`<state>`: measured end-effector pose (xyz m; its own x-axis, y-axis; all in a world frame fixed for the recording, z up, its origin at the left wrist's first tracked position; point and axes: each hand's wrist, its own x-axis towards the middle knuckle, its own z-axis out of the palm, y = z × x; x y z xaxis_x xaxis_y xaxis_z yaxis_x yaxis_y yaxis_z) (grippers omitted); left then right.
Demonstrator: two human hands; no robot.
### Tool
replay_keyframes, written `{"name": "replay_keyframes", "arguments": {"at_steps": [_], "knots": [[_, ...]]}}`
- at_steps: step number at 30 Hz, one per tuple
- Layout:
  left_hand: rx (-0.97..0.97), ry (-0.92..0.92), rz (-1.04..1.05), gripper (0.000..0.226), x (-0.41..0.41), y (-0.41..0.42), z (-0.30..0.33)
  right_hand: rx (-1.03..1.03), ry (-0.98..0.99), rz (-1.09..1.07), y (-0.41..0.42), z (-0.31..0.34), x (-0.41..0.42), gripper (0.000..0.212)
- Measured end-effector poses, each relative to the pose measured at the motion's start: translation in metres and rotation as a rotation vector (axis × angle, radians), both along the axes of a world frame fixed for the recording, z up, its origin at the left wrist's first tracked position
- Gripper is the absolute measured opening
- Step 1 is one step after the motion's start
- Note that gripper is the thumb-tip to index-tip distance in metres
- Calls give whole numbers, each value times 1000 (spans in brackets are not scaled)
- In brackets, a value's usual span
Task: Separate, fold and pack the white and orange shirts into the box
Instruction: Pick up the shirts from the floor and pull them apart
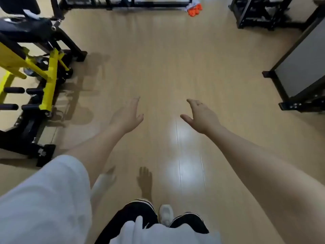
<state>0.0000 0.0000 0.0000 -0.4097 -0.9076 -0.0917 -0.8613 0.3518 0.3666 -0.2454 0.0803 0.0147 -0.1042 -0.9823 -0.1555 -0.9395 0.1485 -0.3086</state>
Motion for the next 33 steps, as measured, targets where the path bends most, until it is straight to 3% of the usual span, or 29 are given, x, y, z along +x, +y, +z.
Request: {"name": "replay_keyframes", "arguments": {"at_steps": [4, 9, 19, 33], "knots": [[39, 8, -24, 67, -15, -30, -12, 43, -60, -67, -37, -12, -15, 64], [35, 70, 53, 67, -27, -128, -20, 26, -54, -18, -142, -19, -21, 63], [38, 129, 71, 65, -67, -422, 4, 26, -97, -75, -431, -8, -52, 63], [-24, 191, -145, 62, -305, -798, 20, -76, -163, -307, -792, -10, -280, 62]]}}
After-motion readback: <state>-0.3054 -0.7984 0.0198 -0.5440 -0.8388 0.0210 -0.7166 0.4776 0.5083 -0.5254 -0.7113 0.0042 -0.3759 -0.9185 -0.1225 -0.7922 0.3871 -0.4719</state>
